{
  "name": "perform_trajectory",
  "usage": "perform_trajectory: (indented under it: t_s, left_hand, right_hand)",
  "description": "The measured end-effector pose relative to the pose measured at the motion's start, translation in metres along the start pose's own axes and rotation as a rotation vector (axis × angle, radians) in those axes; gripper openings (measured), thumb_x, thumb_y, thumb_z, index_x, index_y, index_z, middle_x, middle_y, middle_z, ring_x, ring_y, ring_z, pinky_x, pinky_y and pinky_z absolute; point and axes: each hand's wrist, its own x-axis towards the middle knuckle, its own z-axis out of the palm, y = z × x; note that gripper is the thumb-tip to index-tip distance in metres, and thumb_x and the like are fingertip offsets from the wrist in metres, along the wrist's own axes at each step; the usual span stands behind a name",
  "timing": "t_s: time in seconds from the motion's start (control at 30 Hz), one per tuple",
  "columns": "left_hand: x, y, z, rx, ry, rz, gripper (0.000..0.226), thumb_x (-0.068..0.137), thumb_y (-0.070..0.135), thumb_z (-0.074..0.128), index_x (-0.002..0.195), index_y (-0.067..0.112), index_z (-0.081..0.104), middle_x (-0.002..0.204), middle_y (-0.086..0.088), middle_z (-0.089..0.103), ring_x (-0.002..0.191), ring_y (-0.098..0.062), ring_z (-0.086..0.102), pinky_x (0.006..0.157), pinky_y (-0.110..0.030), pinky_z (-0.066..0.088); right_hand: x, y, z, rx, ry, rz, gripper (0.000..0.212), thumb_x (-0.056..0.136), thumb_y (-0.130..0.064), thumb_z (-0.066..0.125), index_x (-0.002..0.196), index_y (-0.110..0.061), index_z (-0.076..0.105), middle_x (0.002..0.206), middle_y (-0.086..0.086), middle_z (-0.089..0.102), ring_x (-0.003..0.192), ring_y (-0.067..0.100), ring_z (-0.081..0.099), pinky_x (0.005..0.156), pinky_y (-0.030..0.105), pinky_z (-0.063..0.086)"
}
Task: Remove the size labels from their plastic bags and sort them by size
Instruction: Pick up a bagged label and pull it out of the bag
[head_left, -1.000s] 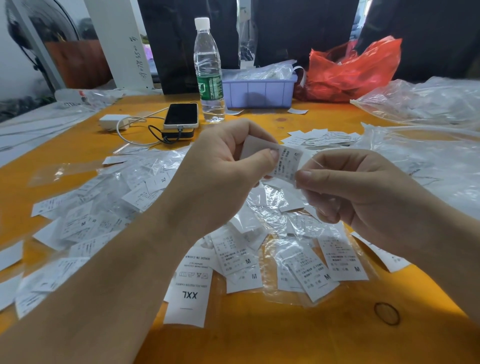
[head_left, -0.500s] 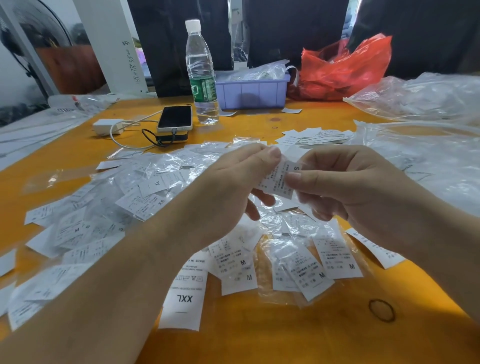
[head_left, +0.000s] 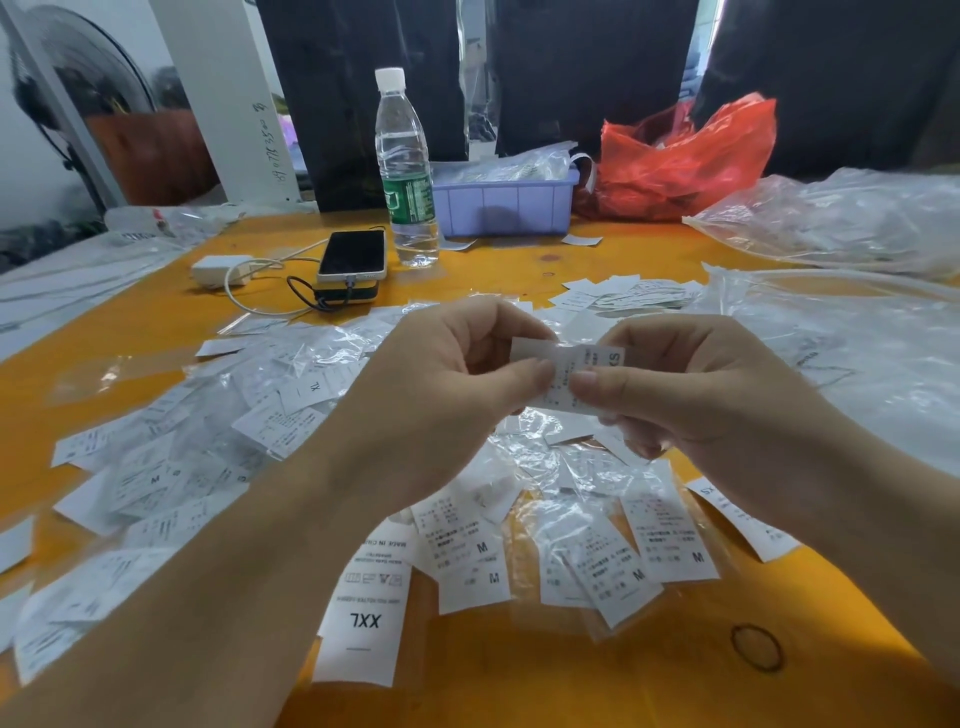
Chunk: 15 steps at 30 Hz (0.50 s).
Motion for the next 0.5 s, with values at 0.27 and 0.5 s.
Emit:
perform_trajectory:
  t_s: [0.27,0.5]
  left_hand:
    - [0.001,0.002,-0.004,-0.028,-0.060,-0.075,0.022,0.072,0.035,0.071,0.085,0.017,0.071,0.068,0.004,0.068,0.060,-0.005,0.059,0.053,-0.017,0.046]
    - [0.004,0.007,-0.025,-0.042,-0.050,-0.136,0.016,0.072,0.035,0.068,0.076,0.020,0.073,0.068,0.002,0.068,0.060,-0.006,0.056,0.055,-0.019,0.045]
  right_hand:
    - [0.001,0.001,0.001,-0.020,-0.033,0.018,0.017,0.073,-0.023,0.075,0.070,-0.007,0.070,0.059,0.007,0.056,0.048,0.014,0.044,0.046,0.022,0.037]
    - [0.002,-0.002,-0.002,-0.031,-0.003,0.030,0.012,0.073,-0.027,0.070,0.062,-0.021,0.071,0.074,0.029,0.057,0.048,0.014,0.043,0.051,0.022,0.038]
